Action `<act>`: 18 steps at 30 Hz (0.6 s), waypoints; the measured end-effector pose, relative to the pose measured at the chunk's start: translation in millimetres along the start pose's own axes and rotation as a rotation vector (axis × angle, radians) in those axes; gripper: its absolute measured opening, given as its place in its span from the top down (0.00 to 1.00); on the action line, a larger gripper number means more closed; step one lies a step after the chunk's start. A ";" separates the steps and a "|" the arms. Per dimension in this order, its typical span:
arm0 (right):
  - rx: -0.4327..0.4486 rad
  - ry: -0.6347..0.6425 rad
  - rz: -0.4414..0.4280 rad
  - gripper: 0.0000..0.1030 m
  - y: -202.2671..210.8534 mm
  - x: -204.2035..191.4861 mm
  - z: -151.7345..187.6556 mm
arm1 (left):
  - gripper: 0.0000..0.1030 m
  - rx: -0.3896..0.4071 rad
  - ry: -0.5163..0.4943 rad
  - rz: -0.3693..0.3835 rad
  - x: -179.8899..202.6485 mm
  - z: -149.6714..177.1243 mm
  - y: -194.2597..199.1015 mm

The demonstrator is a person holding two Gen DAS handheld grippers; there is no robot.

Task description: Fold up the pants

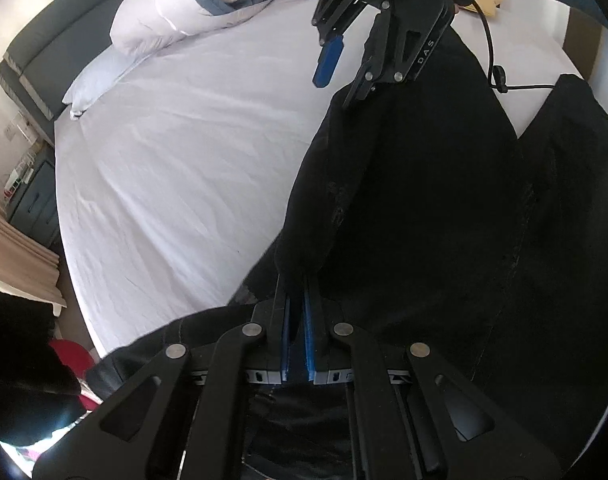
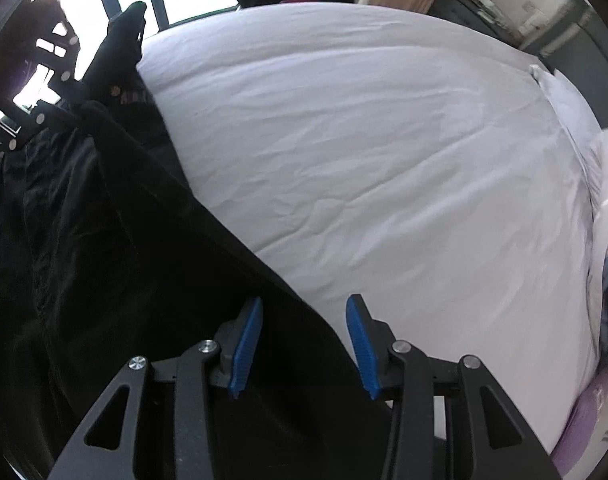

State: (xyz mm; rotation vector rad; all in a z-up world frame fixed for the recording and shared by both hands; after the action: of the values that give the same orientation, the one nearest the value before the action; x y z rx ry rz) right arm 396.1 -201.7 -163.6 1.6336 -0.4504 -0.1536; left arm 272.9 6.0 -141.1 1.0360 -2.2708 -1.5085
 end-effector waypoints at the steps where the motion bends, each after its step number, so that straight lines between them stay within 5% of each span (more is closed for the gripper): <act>1: -0.009 0.007 -0.002 0.56 -3.0 -1.0 -3.1 | 0.95 0.001 -0.004 -0.001 3.1 0.9 -0.2; 9: -0.112 0.018 -0.052 0.59 -33.4 -1.7 -20.0 | 0.95 0.012 -0.002 -0.002 10.6 4.4 2.5; 18: -0.161 0.037 -0.069 0.91 -34.4 -5.1 -28.4 | 0.95 0.024 0.000 -0.004 2.0 5.6 15.4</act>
State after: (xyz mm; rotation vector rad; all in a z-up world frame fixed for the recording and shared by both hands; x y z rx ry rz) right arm 408.5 -171.8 -194.7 1.4920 -0.3444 -0.2062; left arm 261.8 12.1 -130.6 1.0479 -2.2932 -1.4869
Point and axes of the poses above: each gripper's, at about its wrist camera, not at the fingertips, and y roughly against the way its jaws point, x to its right, z to its underside, the point moved 2 cm from there along -y, roughly the way its jaws point, and after that the axes turned 2 degrees about -x, right-handed, at the moved point
